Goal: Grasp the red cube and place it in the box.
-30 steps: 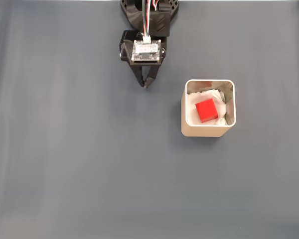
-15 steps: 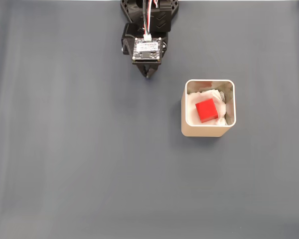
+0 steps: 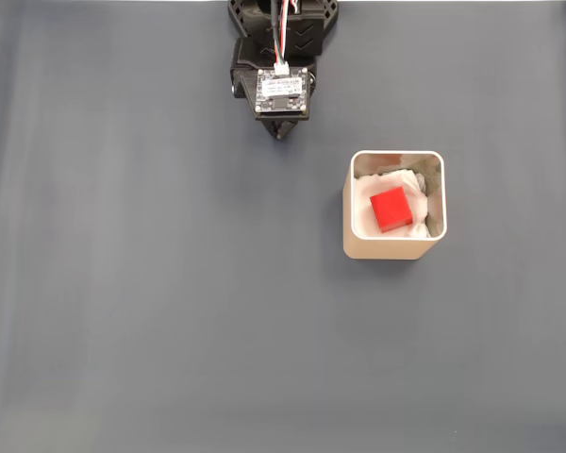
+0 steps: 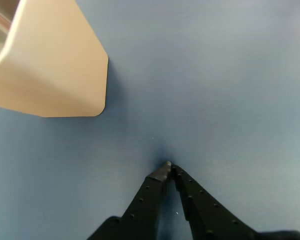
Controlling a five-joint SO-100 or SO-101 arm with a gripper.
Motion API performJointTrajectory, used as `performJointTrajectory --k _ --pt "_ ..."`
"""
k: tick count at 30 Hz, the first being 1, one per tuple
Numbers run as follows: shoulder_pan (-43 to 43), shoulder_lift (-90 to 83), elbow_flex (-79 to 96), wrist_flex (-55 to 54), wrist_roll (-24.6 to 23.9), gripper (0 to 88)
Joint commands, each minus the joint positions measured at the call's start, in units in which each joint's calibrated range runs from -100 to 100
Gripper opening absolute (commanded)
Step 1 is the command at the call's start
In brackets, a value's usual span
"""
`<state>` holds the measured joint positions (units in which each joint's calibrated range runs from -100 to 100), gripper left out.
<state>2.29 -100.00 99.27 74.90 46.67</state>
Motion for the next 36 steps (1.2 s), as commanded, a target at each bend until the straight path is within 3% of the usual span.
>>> performJointTrajectory --k 1,36 --pt "1.15 0.0 0.55 1.55 0.63 0.2" --pt "1.22 0.0 0.55 1.47 0.1 0.8"
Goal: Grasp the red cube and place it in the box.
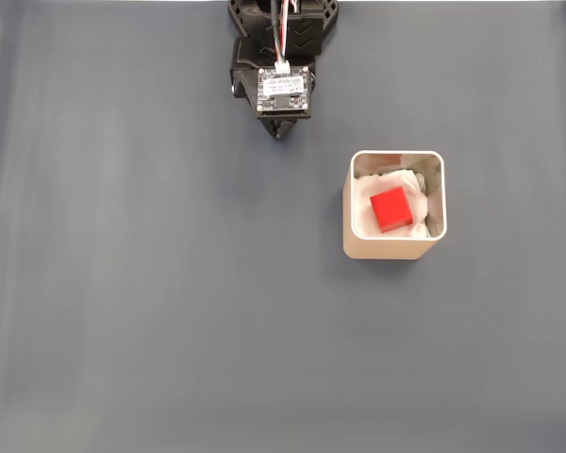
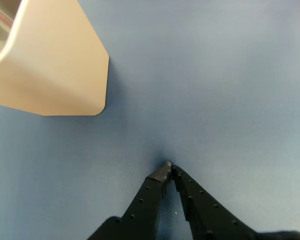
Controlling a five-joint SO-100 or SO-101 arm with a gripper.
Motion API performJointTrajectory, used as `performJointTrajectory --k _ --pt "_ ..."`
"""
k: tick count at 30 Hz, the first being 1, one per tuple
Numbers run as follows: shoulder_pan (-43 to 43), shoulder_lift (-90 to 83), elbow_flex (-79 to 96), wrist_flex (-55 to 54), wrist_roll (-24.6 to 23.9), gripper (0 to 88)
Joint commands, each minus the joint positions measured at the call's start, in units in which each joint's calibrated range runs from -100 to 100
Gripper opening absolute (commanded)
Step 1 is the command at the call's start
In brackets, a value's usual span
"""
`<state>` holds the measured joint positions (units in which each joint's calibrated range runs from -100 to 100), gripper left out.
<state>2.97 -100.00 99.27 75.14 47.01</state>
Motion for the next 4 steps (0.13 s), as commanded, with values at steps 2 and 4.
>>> performJointTrajectory --k 2,4 --pt "0.55 0.0 0.55 1.22 -0.24 0.8" --pt "0.55 0.0 0.55 1.22 -0.24 0.8"
